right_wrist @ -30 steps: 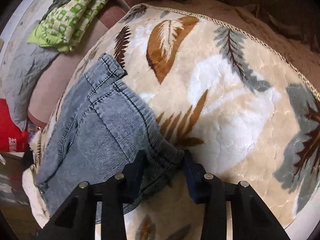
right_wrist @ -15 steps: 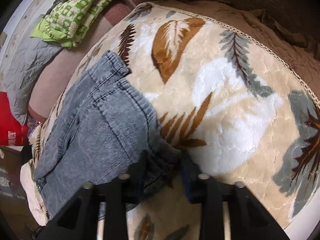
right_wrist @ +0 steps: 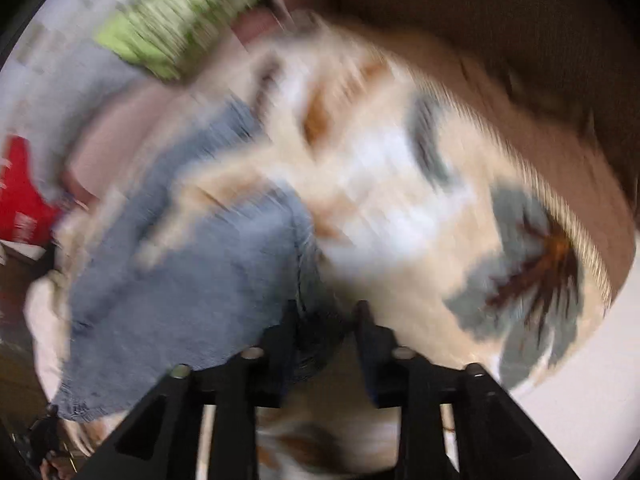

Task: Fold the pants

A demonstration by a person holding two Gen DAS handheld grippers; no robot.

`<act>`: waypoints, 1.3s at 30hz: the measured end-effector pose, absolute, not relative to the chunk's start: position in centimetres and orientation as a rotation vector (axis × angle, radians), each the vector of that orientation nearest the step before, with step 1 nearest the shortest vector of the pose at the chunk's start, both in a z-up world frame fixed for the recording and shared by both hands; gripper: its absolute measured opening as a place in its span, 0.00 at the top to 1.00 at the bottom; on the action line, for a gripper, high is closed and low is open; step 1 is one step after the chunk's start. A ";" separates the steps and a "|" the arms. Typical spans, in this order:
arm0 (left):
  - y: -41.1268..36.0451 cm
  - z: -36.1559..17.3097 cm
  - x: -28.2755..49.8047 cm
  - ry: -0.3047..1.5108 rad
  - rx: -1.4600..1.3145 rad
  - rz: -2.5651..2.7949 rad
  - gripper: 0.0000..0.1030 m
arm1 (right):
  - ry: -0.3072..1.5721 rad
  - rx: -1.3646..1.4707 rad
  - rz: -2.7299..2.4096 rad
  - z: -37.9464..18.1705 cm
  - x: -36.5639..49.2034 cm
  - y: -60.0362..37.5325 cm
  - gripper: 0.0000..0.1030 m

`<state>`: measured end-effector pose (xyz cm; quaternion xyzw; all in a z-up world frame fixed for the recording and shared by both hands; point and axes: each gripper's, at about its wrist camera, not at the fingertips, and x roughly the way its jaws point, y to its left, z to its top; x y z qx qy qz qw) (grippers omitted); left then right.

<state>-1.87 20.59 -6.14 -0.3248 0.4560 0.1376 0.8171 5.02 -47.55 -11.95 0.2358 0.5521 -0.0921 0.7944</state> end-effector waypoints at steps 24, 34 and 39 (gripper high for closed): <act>13.2 -8.2 6.7 1.047 -0.335 0.113 0.30 | 1.070 0.566 0.118 -9.0 18.5 -43.0 0.36; 18.0 -6.6 14.0 0.970 -0.404 0.138 0.30 | 1.107 0.441 0.036 -9.8 28.9 -44.5 0.36; 19.3 -8.9 17.6 0.992 -0.415 0.187 0.29 | 1.187 0.378 0.054 -11.8 30.2 -44.2 0.70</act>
